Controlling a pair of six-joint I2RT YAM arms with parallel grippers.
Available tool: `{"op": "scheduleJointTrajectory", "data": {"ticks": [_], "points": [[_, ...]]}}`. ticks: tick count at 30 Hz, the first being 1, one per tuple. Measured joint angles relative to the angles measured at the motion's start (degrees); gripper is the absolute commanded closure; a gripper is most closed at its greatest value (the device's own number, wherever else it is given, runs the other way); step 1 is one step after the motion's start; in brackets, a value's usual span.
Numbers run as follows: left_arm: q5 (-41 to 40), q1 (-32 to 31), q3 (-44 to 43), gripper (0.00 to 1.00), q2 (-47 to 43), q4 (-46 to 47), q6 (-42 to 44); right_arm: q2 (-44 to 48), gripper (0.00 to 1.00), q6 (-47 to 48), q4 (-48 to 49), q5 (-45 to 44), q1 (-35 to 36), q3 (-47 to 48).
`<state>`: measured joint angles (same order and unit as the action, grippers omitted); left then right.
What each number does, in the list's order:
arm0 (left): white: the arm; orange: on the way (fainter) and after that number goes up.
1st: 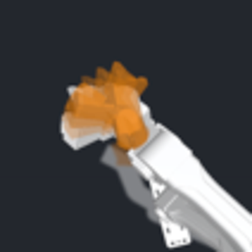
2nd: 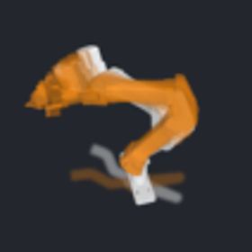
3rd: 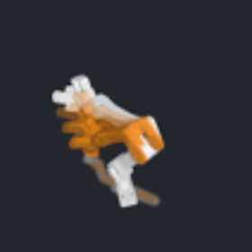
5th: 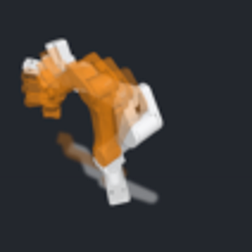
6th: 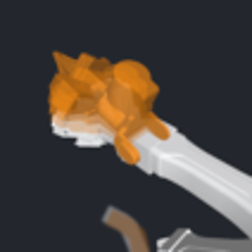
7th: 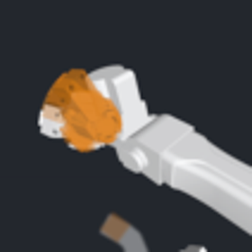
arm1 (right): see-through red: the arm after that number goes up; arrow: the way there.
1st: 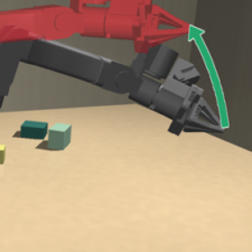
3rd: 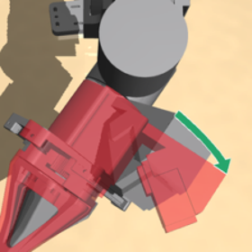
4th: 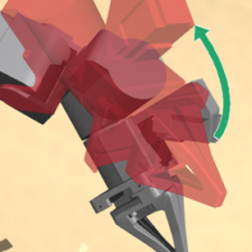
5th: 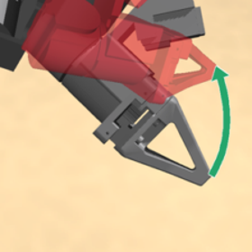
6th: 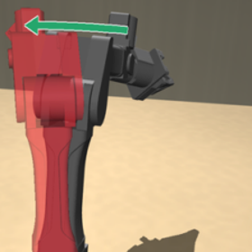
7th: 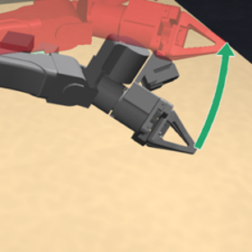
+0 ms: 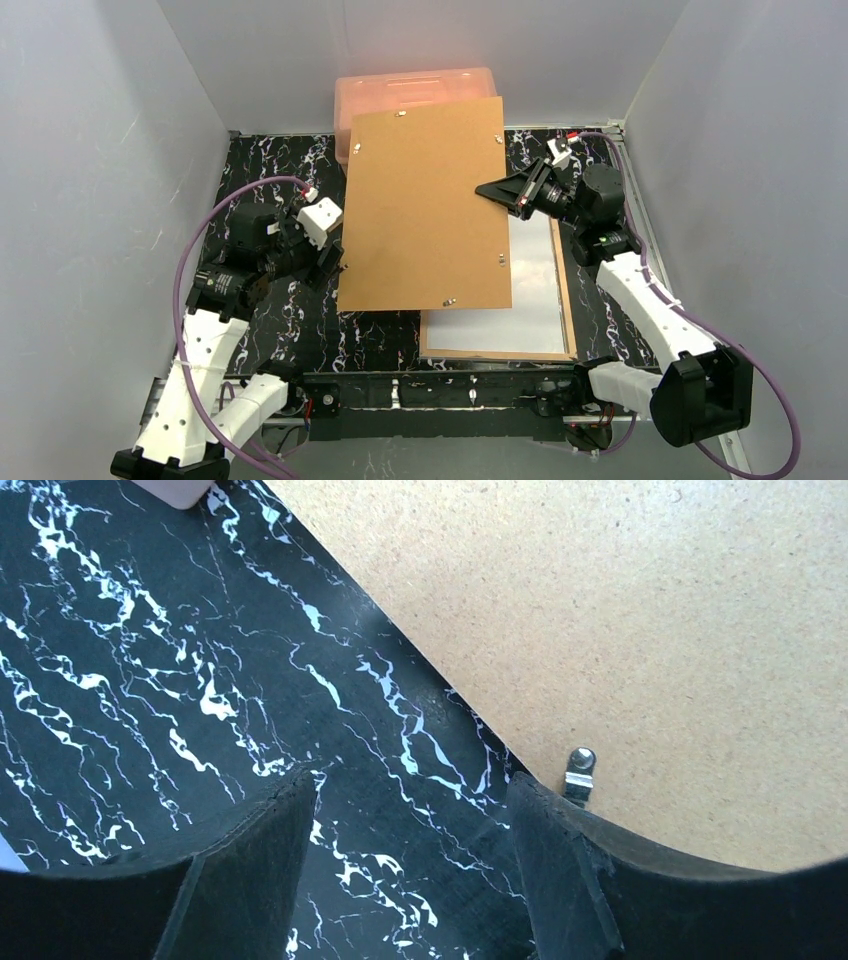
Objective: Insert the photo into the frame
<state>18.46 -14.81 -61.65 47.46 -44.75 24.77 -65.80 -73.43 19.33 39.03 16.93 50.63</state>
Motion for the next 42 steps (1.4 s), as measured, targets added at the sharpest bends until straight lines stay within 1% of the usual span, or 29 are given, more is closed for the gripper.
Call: {"op": "scheduleJointTrajectory", "data": {"ticks": [6, 12, 19, 24, 29, 33, 37, 39, 42], "points": [[0.42, -0.17, 0.2, 0.32, -0.2, -0.44, -0.37, 1.92, 0.99, 0.37, -1.05, -3.85, 1.16, -0.83], [0.81, -0.35, 0.2, 0.32, -0.52, -1.81, -0.37, 3.5, 0.99, 1.44, -3.06, -9.84, 3.8, -1.18], [4.24, -0.96, 0.2, 0.32, -0.87, -2.84, -0.37, 4.5, 0.99, 3.41, -6.49, -17.97, 7.28, -2.27], [5.22, -1.11, 0.22, 0.28, -1.51, -3.72, -0.33, 6.69, 0.99, 4.09, -9.27, -23.43, 8.92, -4.83], [5.68, -1.14, 0.15, 0.22, -2.25, -5.14, -0.76, 8.15, 0.99, 6.43, -11.19, -26.25, 9.07, -5.27], [4.87, -1.14, -0.35, 0.21, -2.27, -6.62, -0.96, 8.22, 0.99, 11.13, -16.57, -25.9, 8.79, -3.37], [4.42, -1.14, -0.35, 0.21, -2.1, -7.61, -0.9, 7.98, 0.99, 16.61, -24.65, -20.13, 5.66, -1.05], [4.42, -1.14, -0.31, 0.21, -1.9, -7.91, -0.9, 8.22, 0.99, 19.78, -29.79, -16.74, 3.23, -0.35], [4.44, -1.14, 0.22, 0.21, -1.79, -8.0, -0.9, 8.98, 0.99, 23.21, -35.47, -12.98, -4.79, -0.26]]}}
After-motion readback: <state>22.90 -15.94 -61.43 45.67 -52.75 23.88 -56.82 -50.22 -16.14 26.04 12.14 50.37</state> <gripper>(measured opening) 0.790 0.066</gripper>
